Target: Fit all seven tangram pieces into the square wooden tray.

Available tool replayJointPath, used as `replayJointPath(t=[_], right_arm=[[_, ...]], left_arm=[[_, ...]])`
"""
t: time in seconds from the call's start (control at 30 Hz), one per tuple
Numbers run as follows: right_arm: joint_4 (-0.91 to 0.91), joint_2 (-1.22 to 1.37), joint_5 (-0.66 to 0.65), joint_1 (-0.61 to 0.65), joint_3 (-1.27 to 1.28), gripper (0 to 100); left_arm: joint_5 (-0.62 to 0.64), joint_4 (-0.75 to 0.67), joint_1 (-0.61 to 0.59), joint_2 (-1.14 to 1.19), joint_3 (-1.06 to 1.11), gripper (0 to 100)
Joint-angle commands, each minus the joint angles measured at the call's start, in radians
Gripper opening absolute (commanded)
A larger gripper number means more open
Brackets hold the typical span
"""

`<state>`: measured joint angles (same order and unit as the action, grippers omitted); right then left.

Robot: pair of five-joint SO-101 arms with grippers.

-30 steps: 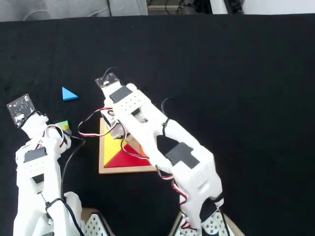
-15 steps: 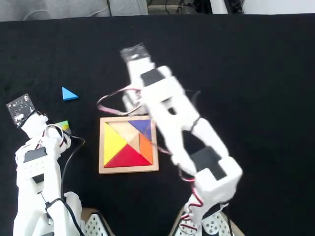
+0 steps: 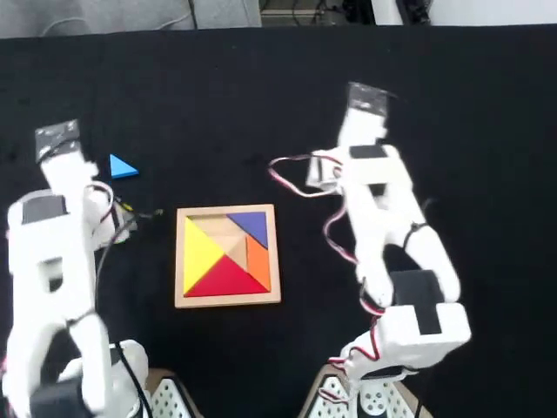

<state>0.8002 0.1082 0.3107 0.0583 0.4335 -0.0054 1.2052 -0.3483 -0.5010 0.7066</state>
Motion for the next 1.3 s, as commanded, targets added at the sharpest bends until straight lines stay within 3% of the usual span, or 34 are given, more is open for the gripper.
replayJointPath(t=[0.0, 0.17, 0.37, 0.83, 1.27], right_arm=[[-0.084, -0.062, 0.015, -0.035, 0.021, 1.1], [-0.087, -0.061, 0.015, -0.034, 0.027, 1.1], [-0.089, -0.061, 0.015, -0.034, 0.027, 1.1], [-0.091, -0.062, 0.015, -0.034, 0.025, 1.1], [-0.091, -0.062, 0.015, -0.034, 0.024, 1.1]], left_arm=[[-0.009, 0.152, 0.030, 0.195, -0.288, 22], [-0.020, 0.235, -0.025, 0.304, -0.460, 23], [-0.057, 0.298, -0.070, 0.394, -0.486, 35], [-0.058, -0.032, -0.120, 0.666, -0.421, 35], [-0.068, -0.068, -0.122, 0.750, -0.415, 35]])
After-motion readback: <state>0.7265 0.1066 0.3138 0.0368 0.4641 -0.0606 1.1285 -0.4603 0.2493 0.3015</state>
